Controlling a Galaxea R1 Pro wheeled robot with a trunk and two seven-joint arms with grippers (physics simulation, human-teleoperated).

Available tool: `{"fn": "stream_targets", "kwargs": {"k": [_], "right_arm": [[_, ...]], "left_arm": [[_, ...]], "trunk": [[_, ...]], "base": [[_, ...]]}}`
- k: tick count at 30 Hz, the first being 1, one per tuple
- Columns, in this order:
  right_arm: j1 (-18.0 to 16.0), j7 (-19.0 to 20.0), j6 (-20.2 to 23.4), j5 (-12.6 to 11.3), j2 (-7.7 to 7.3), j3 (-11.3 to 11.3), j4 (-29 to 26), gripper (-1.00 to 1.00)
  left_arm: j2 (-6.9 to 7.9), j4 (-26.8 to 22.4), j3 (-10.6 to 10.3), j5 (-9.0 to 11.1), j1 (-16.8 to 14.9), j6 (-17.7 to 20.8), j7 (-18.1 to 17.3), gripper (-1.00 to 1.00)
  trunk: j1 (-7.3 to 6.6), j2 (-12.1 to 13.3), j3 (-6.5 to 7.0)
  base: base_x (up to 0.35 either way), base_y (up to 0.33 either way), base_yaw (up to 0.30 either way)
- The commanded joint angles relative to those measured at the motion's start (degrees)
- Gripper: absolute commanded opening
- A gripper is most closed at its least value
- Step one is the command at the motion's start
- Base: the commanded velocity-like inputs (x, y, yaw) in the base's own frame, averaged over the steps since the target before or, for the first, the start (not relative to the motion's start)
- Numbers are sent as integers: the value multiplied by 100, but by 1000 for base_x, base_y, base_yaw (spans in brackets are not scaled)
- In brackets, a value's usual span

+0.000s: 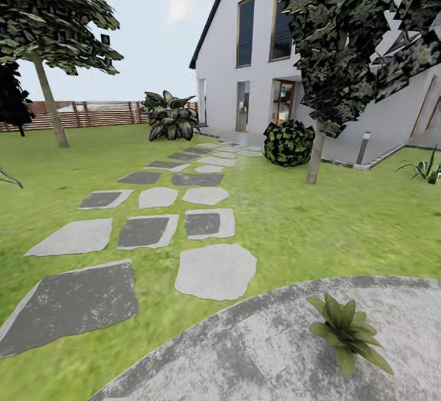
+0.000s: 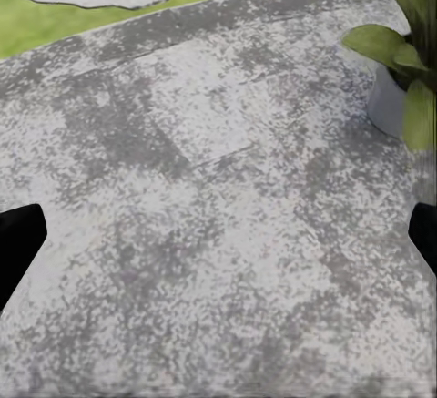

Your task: Pick up the pesticide atomizer in the garden and spray insectifuge to fully cover both potted plants in the garden.

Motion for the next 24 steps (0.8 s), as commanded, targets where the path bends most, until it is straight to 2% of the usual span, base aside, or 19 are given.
{"fn": "stream_targets", "kwargs": {"k": [1, 7, 24], "right_arm": [[-4, -2, -18, -1, 1, -3, 4, 100], [-4, -2, -18, -1, 0, -4, 5, 100], [-4, -6, -18, -1, -1, -4, 7, 100]], "left_arm": [[1, 3, 3, 8, -2, -18, -6, 100], [1, 3, 3, 8, -2, -19, -4, 100], [-4, 3, 3, 2, -4, -19, -3, 100]], "trunk": [[-3, -4, -6], [-3, -4, -6], [-3, -4, -6]], "base": [[-251, 140, -265], [-155, 58, -265], [-7, 2, -265]]}}
